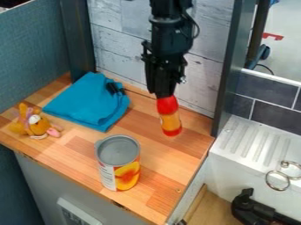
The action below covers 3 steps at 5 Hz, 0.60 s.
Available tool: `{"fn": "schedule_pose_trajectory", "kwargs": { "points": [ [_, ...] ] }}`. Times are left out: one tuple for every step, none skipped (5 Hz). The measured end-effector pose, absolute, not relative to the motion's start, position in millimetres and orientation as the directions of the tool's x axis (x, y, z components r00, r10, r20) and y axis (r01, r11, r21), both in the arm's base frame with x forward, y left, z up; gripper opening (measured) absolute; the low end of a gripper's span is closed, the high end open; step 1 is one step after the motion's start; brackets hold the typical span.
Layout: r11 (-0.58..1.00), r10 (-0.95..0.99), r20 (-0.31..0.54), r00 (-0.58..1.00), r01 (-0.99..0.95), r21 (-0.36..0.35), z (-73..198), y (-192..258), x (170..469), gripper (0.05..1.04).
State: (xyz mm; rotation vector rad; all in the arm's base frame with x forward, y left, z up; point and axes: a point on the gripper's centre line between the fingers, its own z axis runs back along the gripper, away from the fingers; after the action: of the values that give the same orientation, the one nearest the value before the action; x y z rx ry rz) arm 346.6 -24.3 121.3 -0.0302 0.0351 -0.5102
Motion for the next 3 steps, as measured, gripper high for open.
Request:
{"fn": "schedule_pose_trajectory", "kwargs": {
  "points": [
    [0.874, -0.485, -0.053, 0.873, 0.485, -0.005, 114.5, -30.3, 350.5, 0.336],
    [0.883, -0.465, -0.081, 0.882, 0.468, 0.031, 110.6, -28.7, 352.7, 0.336],
    [0.886, -0.459, -0.101, 0.883, 0.463, 0.024, 104.4, -29.3, 353.7, 0.336]
  ]
}}
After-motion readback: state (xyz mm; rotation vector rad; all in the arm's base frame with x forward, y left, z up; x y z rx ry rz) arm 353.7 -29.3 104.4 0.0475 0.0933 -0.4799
